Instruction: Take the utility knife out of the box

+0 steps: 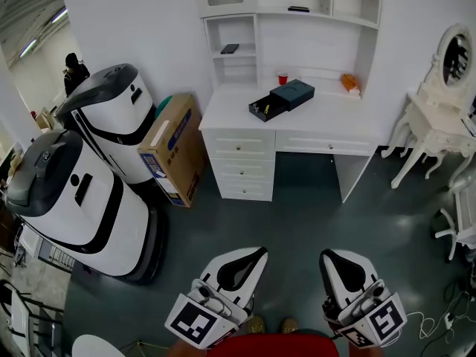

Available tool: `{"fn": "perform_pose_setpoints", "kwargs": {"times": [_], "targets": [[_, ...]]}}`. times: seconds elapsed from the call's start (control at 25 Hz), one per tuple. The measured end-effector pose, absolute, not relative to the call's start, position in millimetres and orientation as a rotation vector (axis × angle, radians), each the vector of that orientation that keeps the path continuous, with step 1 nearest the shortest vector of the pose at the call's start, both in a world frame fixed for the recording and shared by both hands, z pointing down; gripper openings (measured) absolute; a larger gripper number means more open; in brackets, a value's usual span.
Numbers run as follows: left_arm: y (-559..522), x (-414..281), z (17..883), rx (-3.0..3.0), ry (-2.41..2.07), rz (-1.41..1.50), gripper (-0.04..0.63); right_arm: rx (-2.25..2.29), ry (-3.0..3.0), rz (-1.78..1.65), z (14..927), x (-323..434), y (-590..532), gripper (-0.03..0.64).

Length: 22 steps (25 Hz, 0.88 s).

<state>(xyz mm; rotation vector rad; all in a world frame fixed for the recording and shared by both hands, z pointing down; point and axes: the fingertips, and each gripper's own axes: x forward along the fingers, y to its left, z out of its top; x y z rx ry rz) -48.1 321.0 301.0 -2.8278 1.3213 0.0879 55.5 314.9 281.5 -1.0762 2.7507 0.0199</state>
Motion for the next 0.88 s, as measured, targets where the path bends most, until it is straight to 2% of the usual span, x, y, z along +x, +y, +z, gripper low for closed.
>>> {"fn": "perform_pose_setpoints", "kwargs": {"times": [0.32,0.88], "targets": [[300,-85,292,-2.756,1.299,0.185,0.014,-1.123,2.746,0.053,280,31,305,0.0],[243,-114,300,-2.768,1.376,0.137,0.015,-1.108,2.759,0.039,284,16,247,0.0]]}}
